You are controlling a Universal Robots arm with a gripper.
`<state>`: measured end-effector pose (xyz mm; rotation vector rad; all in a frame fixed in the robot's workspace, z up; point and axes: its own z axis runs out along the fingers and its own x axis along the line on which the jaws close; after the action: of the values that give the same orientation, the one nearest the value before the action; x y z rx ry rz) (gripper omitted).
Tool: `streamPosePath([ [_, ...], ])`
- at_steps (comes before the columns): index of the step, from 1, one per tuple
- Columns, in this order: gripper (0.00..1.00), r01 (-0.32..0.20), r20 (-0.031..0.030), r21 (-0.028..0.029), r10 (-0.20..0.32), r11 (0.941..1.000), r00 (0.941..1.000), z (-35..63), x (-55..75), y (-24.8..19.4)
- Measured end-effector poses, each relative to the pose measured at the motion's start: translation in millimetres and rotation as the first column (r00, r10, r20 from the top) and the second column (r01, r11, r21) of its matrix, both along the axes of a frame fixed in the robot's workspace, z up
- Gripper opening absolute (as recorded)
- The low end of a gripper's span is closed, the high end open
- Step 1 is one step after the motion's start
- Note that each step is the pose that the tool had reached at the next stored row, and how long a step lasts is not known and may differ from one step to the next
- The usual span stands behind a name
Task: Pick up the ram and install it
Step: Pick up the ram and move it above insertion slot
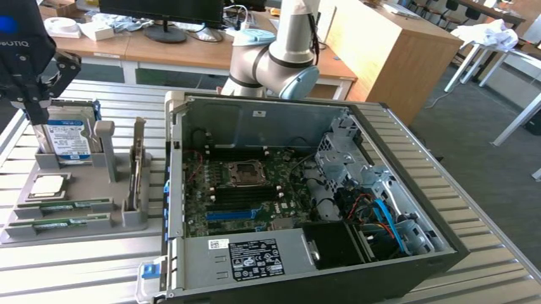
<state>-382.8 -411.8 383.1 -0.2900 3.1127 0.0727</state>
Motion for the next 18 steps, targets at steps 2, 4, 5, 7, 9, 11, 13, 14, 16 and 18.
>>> streamPosePath([
  [2,0.10,-0.038,-0.0001,-0.0001,0.038,0.9993,0.9993,-0.1,0.0,0.0],
  [4,0.10,-0.074,-0.0001,0.0000,0.074,0.9973,0.9973,-0.2,0.0,0.0],
  [5,0.10,-0.091,0.0000,0.0000,0.091,0.9958,0.9958,-0.3,0.0,0.0],
  [7,0.10,-0.128,-0.0001,0.0000,0.128,0.9917,0.9917,-0.4,0.0,0.0],
  [9,0.10,-0.164,-0.0001,0.0000,0.164,0.9865,0.9865,-0.5,0.0,0.0],
  [11,0.10,-0.199,-0.0001,0.0000,0.199,0.9800,0.9800,-0.5,0.0,0.0],
  [13,0.10,-0.235,-0.0001,0.0000,0.235,0.9719,0.9719,-0.6,0.0,0.0],
  [14,0.10,-0.251,-0.0001,0.0000,0.251,0.9680,0.9680,-0.6,0.0,0.0],
  [16,0.10,-0.261,-0.0001,0.0000,0.261,0.9654,0.9654,-0.6,0.0,0.0],
  [18,0.10,-0.261,-0.0001,0.0000,0.261,0.9654,0.9654,-0.6,0.0,0.0],
])
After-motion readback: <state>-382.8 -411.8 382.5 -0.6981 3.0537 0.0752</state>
